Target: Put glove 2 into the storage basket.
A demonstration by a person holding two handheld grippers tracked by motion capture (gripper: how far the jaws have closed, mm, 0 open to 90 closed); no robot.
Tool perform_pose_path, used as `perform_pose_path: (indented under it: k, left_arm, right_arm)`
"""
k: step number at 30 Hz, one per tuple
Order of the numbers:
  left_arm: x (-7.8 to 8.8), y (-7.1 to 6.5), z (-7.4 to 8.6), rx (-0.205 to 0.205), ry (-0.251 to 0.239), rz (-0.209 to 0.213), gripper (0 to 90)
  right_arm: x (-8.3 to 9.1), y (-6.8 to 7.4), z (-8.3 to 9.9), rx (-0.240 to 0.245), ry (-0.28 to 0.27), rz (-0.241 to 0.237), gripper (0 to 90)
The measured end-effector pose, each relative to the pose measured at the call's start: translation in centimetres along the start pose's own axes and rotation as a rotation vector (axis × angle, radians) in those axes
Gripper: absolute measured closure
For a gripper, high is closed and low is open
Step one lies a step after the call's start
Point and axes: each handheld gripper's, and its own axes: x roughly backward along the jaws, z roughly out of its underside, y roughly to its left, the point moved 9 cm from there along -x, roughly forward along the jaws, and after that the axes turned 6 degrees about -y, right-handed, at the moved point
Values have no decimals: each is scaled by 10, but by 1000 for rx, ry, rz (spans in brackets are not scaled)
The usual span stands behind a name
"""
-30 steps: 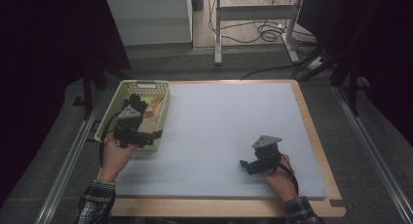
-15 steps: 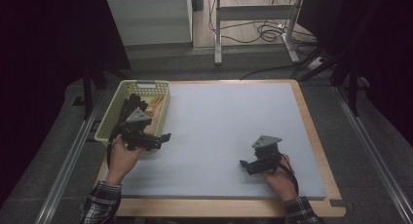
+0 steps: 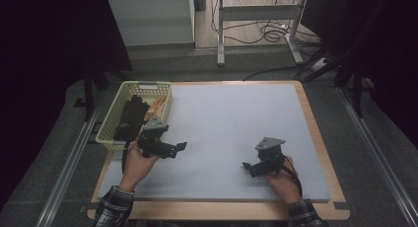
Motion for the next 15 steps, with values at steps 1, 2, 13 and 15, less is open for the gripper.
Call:
perform_pose_path:
  k: [1,2,13,15]
  left_arm:
    - [-2,-4,0,-5,1,7,29]
    - [-4,-7,0,-8,0,17,29]
    - [-24,-35,4,-52,18,74,29]
    - [-28,-39,6,-59,23,79,29]
  right_arm:
    - [0,0,0,0,0,0,17]
    - [0,0,0,0,0,1,17]
    - [0,0,0,0,0,0,17]
    - [0,0,0,-4,0,0,17]
